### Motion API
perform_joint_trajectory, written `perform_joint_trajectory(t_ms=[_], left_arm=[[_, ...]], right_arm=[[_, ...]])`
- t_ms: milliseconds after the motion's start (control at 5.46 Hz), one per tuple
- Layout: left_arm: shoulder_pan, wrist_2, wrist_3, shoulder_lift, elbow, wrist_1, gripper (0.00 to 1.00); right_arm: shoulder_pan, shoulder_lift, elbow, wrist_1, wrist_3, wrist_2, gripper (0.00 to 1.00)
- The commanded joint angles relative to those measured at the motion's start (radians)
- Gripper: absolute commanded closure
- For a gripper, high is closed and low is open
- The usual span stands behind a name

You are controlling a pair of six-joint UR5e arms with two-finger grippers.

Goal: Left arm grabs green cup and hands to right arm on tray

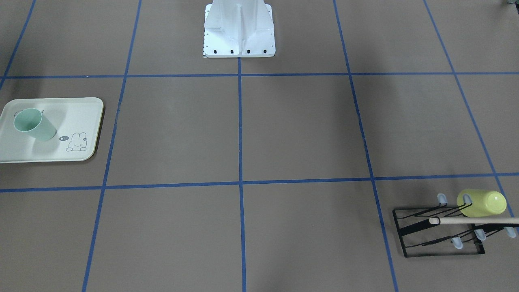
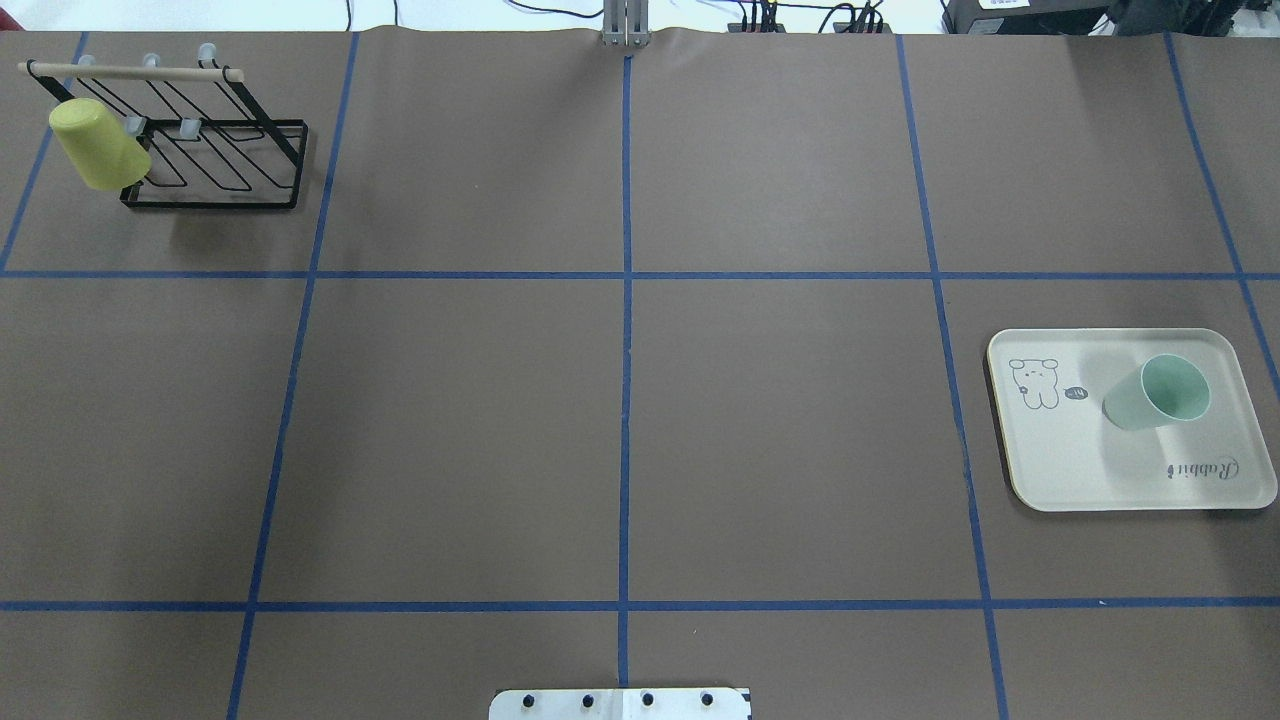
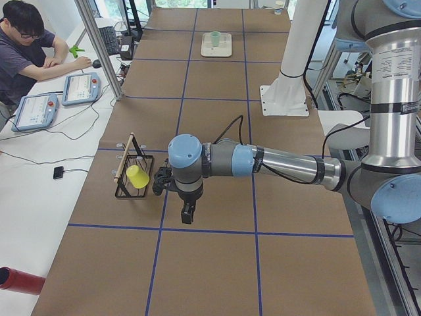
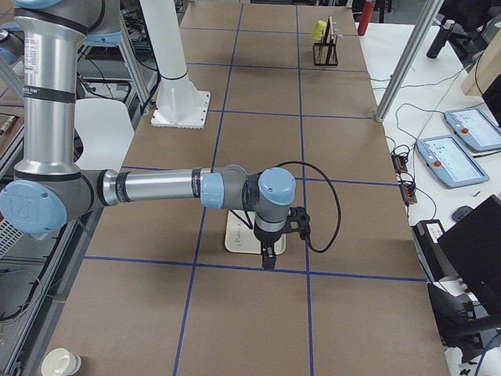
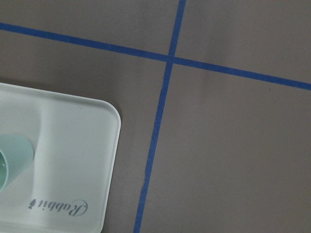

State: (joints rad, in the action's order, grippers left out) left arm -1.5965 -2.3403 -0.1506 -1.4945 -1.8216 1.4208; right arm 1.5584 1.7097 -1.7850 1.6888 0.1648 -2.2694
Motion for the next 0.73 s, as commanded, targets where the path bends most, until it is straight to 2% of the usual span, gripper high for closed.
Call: perform_joint_trajectory(t_ms=[0, 549], left_arm=[[0.0, 0.001, -0.003, 0.006, -0.013, 0.035, 0.0], [0.0, 0.001, 0.0, 0.011, -0.015, 0.038, 0.0]], right_arm=[[0.014, 0.022, -0.01, -0.041, -0.055, 0.001, 0.0], [0.014, 0.019, -0.008, -0.087, -0.113, -0.002, 0.0]])
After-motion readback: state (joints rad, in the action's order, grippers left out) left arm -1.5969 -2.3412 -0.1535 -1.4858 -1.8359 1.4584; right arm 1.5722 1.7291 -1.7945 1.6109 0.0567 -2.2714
